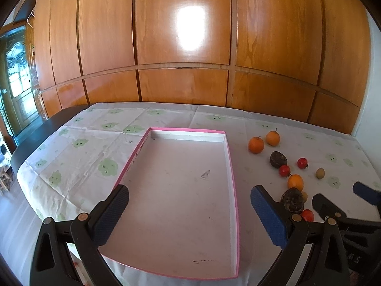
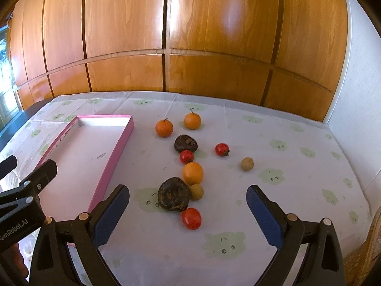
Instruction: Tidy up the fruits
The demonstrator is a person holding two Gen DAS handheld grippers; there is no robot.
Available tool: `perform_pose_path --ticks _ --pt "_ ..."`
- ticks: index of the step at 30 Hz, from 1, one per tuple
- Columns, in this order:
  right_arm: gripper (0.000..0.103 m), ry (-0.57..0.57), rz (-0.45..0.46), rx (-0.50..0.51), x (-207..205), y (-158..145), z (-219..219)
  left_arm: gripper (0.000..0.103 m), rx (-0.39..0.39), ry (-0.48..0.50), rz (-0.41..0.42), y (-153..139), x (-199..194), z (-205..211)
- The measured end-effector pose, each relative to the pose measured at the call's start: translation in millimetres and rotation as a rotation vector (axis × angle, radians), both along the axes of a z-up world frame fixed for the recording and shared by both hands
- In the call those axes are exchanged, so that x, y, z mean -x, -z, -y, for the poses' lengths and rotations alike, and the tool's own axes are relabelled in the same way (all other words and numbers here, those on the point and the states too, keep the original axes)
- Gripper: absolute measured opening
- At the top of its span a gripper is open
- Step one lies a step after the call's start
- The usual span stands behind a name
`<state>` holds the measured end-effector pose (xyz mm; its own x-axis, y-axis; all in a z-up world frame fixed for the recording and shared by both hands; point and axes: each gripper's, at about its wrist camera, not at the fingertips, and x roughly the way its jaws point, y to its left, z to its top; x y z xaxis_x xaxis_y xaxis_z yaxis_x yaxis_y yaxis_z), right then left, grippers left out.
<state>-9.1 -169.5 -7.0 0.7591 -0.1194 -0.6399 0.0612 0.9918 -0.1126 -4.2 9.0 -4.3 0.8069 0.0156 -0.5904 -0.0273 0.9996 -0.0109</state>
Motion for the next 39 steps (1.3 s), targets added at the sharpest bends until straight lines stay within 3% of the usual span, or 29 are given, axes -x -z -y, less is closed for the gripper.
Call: perform_pose_path --ticks 22,30,36,39 --pt "0.1 -0.004 0.059 0.055 8 -8 -3 0.103 0.002 0.008 -0.012 -3 -2 8" --pt "0.1 0.006 0.04 0.046 6 -4 3 0.103 0.01 0.026 -0.03 0 -3 12" --pt "0.1 0.008 0.014 0.039 3 3 7 0.103 0.093 0.091 -0.059 5 -3 13" --pt "0.1 0.01 -0.001 0.024 2 7 11 0.103 0.068 0.101 -0.068 6 -3 20"
